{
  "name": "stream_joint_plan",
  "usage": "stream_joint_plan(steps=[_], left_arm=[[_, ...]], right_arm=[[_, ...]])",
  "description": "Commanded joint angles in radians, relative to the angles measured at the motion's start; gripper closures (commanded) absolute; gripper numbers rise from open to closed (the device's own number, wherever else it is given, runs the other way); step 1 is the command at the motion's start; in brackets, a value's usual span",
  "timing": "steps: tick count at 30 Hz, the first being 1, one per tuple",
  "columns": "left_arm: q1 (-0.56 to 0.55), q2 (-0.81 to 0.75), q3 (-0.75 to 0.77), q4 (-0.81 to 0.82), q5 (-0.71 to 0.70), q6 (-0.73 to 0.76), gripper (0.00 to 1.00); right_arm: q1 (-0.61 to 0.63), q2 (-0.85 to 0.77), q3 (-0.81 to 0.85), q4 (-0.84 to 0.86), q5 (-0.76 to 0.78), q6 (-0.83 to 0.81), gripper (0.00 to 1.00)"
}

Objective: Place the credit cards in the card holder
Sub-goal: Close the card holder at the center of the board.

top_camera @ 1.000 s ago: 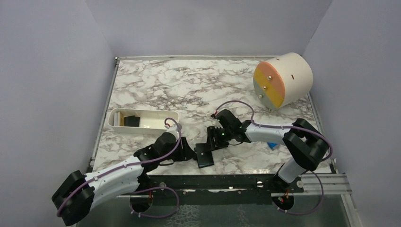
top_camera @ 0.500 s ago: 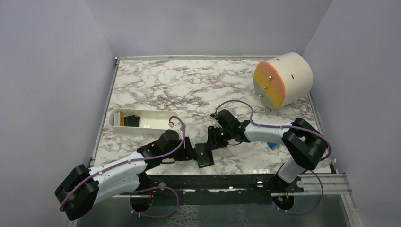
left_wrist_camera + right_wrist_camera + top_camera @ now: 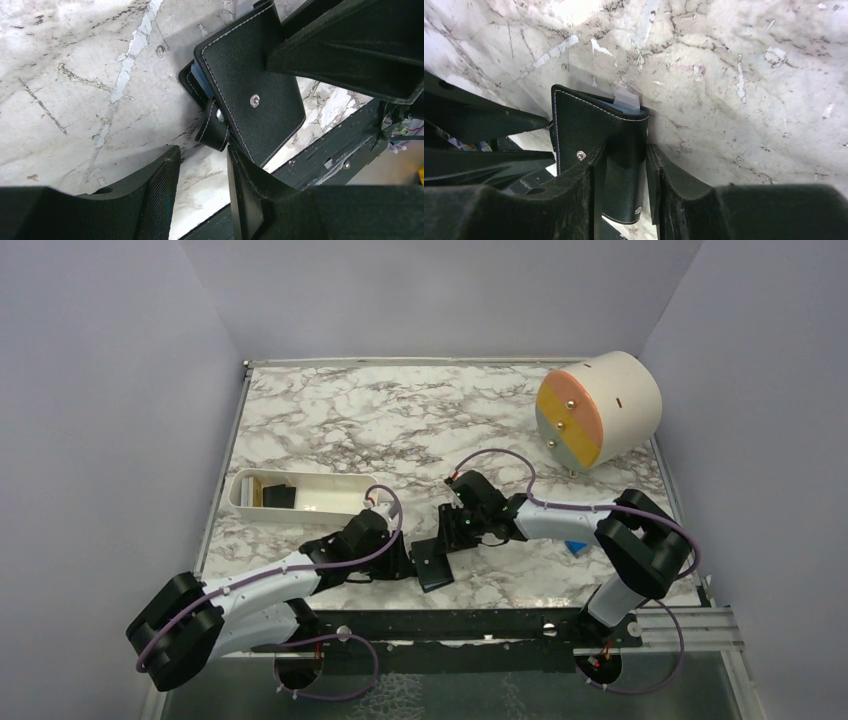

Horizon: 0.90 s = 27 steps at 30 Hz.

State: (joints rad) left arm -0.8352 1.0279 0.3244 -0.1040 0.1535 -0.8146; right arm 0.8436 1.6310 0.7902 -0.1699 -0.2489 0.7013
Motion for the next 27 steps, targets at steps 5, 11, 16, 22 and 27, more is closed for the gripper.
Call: stream_joint_plan(steps=[5,11,16,22,27], left_arm=[[-0.003,0.076,0.003,0.063,0.052,0.05,0.53],[-0.004,0.113,0.02,0.024,0.007,0.032,0.59],[-0.003,0.03,0.0,-0.044,-0.081,-0.011,0.69],[-0.004,-0.04,-0.009,-0.101,-0.125,-0.033,0.75],[-0.004,-0.069,-0.028,-0.076,-0.105,-0.039,0.76]], right_arm=[[-0.003,0.046,-0.016,-0.055,0.171,-0.044,0.65],[-0.003,0.03,-0.032,-0.049,0.172,-0.045,0.66],[-0.004,0.023,-0.045,-0.052,0.184,-0.045,0.66],[-0.003,0.013,-0.047,-0.065,0.203,-0.051,0.66],[-0.003,0.007,-0.056,-0.056,0.194,-0.044,0.66]])
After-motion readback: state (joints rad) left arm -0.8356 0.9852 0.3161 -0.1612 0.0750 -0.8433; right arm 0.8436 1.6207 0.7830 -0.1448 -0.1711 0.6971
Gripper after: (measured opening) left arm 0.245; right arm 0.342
